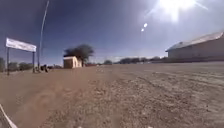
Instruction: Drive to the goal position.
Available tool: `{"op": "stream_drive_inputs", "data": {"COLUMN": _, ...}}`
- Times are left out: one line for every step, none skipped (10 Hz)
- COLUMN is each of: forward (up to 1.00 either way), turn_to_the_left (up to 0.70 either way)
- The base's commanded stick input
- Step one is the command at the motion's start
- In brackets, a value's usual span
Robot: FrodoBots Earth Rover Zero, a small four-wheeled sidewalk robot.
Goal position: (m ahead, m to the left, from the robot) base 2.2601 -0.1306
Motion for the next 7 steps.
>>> {"op": "stream_drive_inputs", "data": {"forward": 0.70, "turn_to_the_left": 0.00}}
{"op": "stream_drive_inputs", "data": {"forward": 0.70, "turn_to_the_left": 0.00}}
{"op": "stream_drive_inputs", "data": {"forward": 0.70, "turn_to_the_left": 0.00}}
{"op": "stream_drive_inputs", "data": {"forward": 0.70, "turn_to_the_left": 0.00}}
{"op": "stream_drive_inputs", "data": {"forward": 0.70, "turn_to_the_left": 0.00}}
{"op": "stream_drive_inputs", "data": {"forward": 0.70, "turn_to_the_left": 0.00}}
{"op": "stream_drive_inputs", "data": {"forward": 0.70, "turn_to_the_left": 0.00}}
